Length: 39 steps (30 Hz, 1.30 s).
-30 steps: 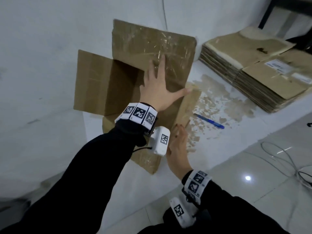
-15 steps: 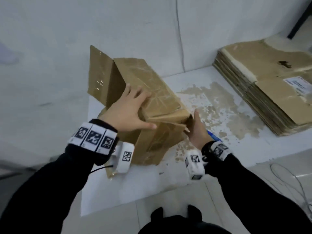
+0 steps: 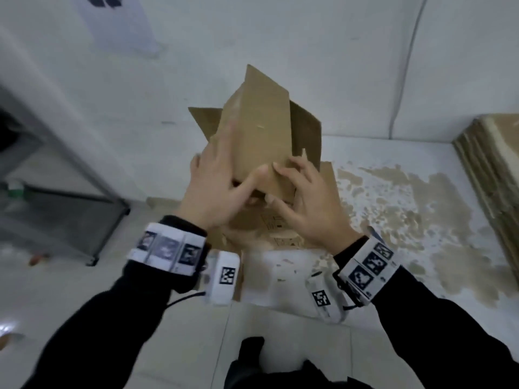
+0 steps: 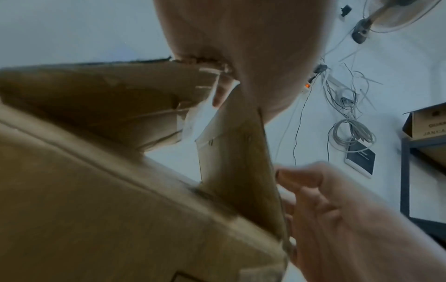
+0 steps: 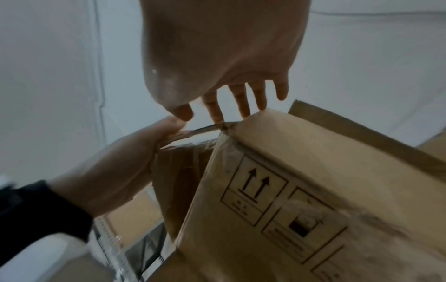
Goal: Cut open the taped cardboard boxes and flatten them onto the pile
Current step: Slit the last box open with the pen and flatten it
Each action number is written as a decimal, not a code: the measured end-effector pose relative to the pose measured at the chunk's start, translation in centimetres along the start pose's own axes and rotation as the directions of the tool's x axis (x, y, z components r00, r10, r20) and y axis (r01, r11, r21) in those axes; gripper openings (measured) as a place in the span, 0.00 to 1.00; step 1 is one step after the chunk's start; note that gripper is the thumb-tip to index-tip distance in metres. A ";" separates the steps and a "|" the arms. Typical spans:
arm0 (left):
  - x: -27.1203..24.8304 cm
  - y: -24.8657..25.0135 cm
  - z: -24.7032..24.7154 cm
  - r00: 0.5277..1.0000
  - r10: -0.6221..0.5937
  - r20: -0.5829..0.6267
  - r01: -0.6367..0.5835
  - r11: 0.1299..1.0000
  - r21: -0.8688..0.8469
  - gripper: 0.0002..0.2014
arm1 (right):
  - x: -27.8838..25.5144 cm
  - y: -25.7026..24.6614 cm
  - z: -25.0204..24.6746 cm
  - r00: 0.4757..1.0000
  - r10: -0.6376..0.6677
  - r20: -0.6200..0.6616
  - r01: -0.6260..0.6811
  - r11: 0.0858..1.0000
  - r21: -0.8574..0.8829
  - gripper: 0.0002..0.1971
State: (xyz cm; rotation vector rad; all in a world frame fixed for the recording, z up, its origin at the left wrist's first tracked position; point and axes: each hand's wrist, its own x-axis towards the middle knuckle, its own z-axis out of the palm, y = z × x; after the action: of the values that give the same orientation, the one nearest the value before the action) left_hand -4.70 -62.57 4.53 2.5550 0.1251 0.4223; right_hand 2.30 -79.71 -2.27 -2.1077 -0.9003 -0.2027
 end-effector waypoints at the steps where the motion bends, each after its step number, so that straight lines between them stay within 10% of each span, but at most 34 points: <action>1: 0.0 1.0 0.9 0.994 0.061 -0.091 -0.052 0.993 0.106 0.35 | -0.1 0.1 -0.2 1.000 0.011 0.015 -0.012 0.998 0.062 0.28; 4: 0.4 2.6 2.6 0.996 0.052 -0.079 -0.026 0.953 0.301 0.20 | -0.3 1.9 -1.2 0.998 0.047 0.049 -0.053 0.992 0.116 0.25; 11: 0.2 3.5 3.0 1.000 -0.021 0.021 0.004 0.787 0.616 0.11 | -2.1 4.1 -5.5 0.974 -0.110 0.196 0.193 0.856 -0.480 0.11; 16: -0.8 5.4 6.8 0.996 -0.052 0.073 -0.023 0.635 0.772 0.36 | -8.0 1.0 -7.0 0.958 -0.095 0.270 0.181 0.932 -0.315 0.11; 18: -1.7 5.1 8.2 0.988 -0.023 0.156 -0.096 0.701 0.707 0.45 | -7.8 -0.9 -8.3 0.888 0.010 0.460 0.068 0.986 -0.153 0.15; 21: -2.9 3.8 8.8 0.990 0.006 0.140 -0.091 0.785 0.612 0.39 | -5.5 -0.1 -10.1 0.641 0.164 0.750 -0.344 0.935 0.090 0.15; 25: -3.3 3.6 8.7 0.991 0.008 0.132 -0.082 0.822 0.563 0.37 | 2.1 6.3 -9.4 0.763 0.306 0.569 -0.365 0.931 -0.013 0.13; 29: -3.2 2.8 8.2 0.990 0.033 0.137 -0.101 0.846 0.524 0.38 | 8.7 10.2 -5.3 0.869 0.364 0.334 -0.337 0.931 -0.139 0.36; 34: -4.0 0.4 7.5 0.986 0.103 0.129 -0.151 0.880 0.450 0.37 | 11.3 14.1 -4.7 0.900 0.350 0.259 -0.300 0.930 -0.213 0.12; 39: -4.3 -0.3 8.0 0.985 0.157 0.075 -0.174 0.899 0.401 0.34 | 11.9 18.5 -7.5 0.807 0.581 0.106 -0.590 0.797 0.125 0.15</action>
State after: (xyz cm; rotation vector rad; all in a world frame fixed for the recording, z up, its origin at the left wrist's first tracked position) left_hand -6.19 -67.02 -3.27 2.9989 -0.0249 0.4460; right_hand 24.50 -86.58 -3.84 -2.1476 -0.2426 0.2535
